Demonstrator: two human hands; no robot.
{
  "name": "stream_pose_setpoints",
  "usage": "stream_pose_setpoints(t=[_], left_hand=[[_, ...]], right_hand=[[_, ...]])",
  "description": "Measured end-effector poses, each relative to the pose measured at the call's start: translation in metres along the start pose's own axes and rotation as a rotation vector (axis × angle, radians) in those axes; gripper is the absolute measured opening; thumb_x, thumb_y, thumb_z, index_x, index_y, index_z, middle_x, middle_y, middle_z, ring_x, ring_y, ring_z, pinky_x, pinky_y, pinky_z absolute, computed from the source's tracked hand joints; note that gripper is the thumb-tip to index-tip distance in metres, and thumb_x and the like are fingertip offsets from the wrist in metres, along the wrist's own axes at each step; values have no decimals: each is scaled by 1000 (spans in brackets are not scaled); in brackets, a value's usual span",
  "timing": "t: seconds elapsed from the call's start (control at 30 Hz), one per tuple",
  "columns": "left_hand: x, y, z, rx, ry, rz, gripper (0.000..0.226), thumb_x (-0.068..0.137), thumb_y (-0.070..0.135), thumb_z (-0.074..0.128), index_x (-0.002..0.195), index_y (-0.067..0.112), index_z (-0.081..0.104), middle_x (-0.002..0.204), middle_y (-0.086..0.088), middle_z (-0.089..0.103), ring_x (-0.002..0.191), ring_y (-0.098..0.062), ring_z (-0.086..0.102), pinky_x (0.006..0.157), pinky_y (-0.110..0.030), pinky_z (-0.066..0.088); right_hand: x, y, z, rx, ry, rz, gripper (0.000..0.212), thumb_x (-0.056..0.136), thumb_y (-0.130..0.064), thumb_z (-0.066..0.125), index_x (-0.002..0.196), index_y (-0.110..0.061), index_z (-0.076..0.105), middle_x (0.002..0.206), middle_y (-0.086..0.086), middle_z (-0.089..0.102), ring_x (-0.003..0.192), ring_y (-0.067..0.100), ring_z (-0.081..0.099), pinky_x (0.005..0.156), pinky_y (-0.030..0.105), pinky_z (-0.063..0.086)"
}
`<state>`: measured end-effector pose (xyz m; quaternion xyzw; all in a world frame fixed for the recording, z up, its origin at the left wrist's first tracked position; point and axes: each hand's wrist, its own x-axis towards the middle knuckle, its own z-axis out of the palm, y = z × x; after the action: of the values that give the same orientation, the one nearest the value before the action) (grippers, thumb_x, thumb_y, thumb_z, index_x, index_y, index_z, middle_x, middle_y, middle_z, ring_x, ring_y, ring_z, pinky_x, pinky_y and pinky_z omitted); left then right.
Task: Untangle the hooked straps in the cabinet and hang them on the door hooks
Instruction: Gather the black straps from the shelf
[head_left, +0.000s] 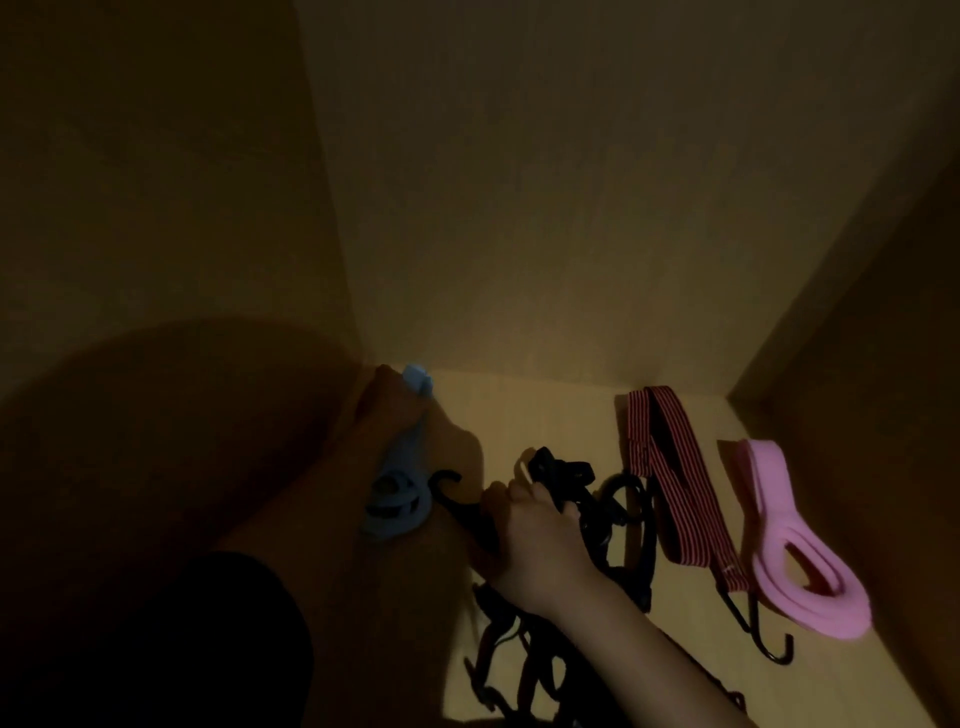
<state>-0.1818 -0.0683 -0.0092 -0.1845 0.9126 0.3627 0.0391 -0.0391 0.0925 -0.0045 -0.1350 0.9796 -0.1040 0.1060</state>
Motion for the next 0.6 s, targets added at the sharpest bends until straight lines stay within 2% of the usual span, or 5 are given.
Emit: stream_pose_setpoints(t=[0.17,0.3,0.4,0.5,0.6], left_hand=[[-5,-3,7,147,23,88,61,79,28,69,126,1,41,127,-21,50,114,-37,51,92,-39,43],[-29,1,-2,276,168,220,60,79,28,66,127,3,40,128,-22,46,115,-39,48,92,-41,41],[-62,-3,-3,147,218,303,52,80,34,56,123,8,46,124,-17,48,114,-35,49,87,-35,40],[-105,-10,7,-35,215,364,32,85,32,50,105,7,55,100,-11,57,89,-22,55,68,-24,33],[-148,-6,12,-425,-114,261,40,94,38,46,85,1,57,85,-21,58,73,-20,56,65,-28,40]], right_hand=[[3,3,6,-4,69,1,34,87,-25,56,118,-14,48,124,7,49,121,26,35,100,47,26],[2,7,10,106,156,33,24,88,-19,56,111,-18,57,119,4,54,119,22,39,102,45,24],[-4,8,6,227,327,49,16,91,-20,51,104,-20,61,111,-1,60,115,17,43,100,40,20],[-12,3,-3,419,494,21,13,90,-25,55,98,-18,62,96,-7,63,102,15,50,86,31,24],[-18,-2,-6,767,508,-82,6,85,-16,63,91,-13,63,84,-5,63,87,18,59,77,38,48]])
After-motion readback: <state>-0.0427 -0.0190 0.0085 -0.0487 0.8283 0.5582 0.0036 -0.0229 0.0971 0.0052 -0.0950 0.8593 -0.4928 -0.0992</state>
